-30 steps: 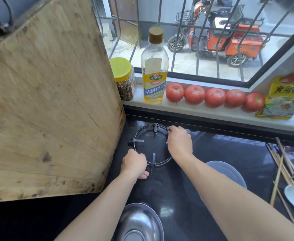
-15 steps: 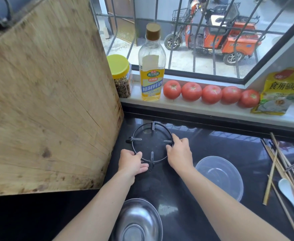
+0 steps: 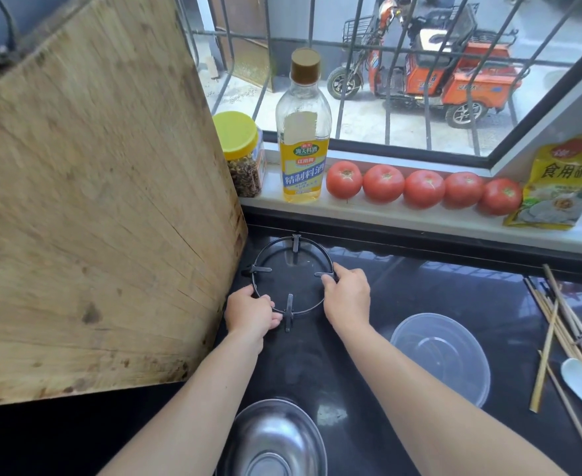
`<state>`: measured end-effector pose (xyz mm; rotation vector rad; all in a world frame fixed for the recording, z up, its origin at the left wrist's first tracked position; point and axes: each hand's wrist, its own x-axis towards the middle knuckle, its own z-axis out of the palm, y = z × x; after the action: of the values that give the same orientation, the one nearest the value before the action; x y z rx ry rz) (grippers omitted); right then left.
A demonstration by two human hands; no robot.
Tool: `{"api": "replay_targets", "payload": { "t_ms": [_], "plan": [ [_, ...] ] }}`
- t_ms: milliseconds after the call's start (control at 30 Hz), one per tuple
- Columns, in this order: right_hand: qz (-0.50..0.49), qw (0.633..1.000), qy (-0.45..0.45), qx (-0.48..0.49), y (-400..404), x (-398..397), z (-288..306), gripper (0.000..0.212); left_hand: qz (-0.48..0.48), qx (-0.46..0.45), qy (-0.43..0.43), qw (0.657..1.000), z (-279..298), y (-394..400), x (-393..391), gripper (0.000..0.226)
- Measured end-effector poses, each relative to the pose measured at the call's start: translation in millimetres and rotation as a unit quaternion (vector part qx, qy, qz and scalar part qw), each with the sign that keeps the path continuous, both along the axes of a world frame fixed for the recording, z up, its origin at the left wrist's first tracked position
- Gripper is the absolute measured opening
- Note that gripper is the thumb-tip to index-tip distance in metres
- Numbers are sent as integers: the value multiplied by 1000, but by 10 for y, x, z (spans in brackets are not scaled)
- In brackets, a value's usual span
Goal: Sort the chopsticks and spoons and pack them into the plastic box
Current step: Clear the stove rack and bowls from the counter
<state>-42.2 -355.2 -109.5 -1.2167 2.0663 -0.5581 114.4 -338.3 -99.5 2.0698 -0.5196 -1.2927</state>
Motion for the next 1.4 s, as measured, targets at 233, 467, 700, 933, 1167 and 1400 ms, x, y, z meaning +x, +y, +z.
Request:
{"api": "replay_targets", "payload": {
  "t_ms": [233, 467, 700, 933, 1167, 1400],
  "plan": [
    [-130, 977, -159, 59, -181, -44, -47, 38, 5, -10, 46, 999, 101, 13, 10, 20],
    [-62, 987, -126, 74, -40, -46, 225, 52, -159, 2, 2, 987, 479, 557, 267, 50],
    [-12, 981, -152, 122, 1452, -67, 638, 25, -185, 59, -20, 981, 764, 1930, 821, 15],
    [-5, 908, -349, 232, 2454, 57, 996, 29, -65, 35, 140, 987, 953, 2354, 512, 29],
    [-49, 938, -338, 58, 1097, 36, 1315, 33, -81, -125, 165, 975, 1256, 989, 275, 40],
    [-65, 938, -334, 67, 224, 141, 1239, 36, -70, -98, 185, 975, 1102, 145, 137, 38]
  ]
}}
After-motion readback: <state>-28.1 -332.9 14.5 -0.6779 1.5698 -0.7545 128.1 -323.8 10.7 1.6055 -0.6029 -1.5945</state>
